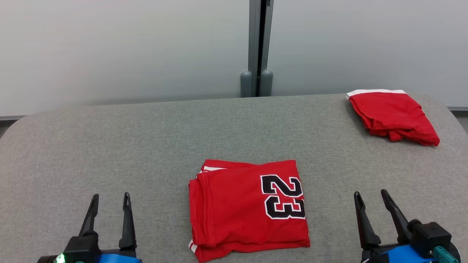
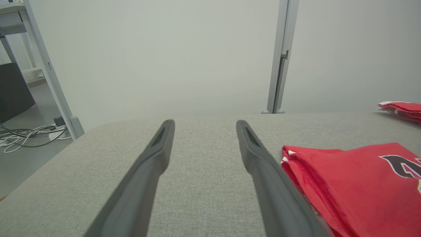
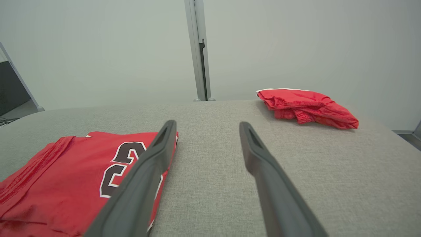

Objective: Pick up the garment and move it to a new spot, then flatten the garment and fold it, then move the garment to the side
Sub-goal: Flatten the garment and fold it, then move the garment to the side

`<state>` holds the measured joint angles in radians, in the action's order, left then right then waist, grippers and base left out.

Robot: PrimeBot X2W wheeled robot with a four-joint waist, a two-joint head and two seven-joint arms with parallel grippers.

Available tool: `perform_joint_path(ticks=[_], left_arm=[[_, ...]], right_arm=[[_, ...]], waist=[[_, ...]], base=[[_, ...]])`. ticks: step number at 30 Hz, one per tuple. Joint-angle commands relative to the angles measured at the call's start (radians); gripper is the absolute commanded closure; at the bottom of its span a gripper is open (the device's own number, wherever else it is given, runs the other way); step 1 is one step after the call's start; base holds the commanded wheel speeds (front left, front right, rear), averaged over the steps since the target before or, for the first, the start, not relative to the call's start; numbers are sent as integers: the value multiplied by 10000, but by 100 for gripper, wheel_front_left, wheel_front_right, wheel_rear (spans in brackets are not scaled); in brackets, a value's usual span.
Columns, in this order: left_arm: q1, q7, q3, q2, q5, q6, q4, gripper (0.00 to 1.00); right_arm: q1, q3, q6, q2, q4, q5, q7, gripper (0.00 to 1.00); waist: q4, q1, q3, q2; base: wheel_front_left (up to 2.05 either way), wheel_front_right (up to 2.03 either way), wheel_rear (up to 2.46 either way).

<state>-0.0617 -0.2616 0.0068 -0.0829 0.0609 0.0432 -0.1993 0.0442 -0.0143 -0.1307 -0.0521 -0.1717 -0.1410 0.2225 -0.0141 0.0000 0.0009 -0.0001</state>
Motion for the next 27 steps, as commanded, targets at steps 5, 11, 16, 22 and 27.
perform_joint_path(ticks=[5,11,16,22,27], left_arm=[[-18,-44,-70,7,81,-73,-89,0],[63,-44,-92,-39,117,-123,-143,0],[119,-44,-112,-78,168,-141,-184,0],[268,-44,-134,-95,184,-196,-118,0],[416,-44,-261,-72,190,-225,-51,0]], right_arm=[[103,12,-2,13,-10,-1,-133,0],[68,47,-2,13,-112,-80,-156,0],[30,84,-2,13,-202,-126,-179,0],[-698,290,-2,12,-339,-2,-277,0],[-1760,736,-2,13,-633,84,-658,0]], waist=[[68,0,63,1],[77,0,113,1],[91,0,144,1],[96,0,317,1],[238,0,540,1]], base=[[0,0,0],[0,0,0],[0,0,0],[0,0,0],[0,0,0]])
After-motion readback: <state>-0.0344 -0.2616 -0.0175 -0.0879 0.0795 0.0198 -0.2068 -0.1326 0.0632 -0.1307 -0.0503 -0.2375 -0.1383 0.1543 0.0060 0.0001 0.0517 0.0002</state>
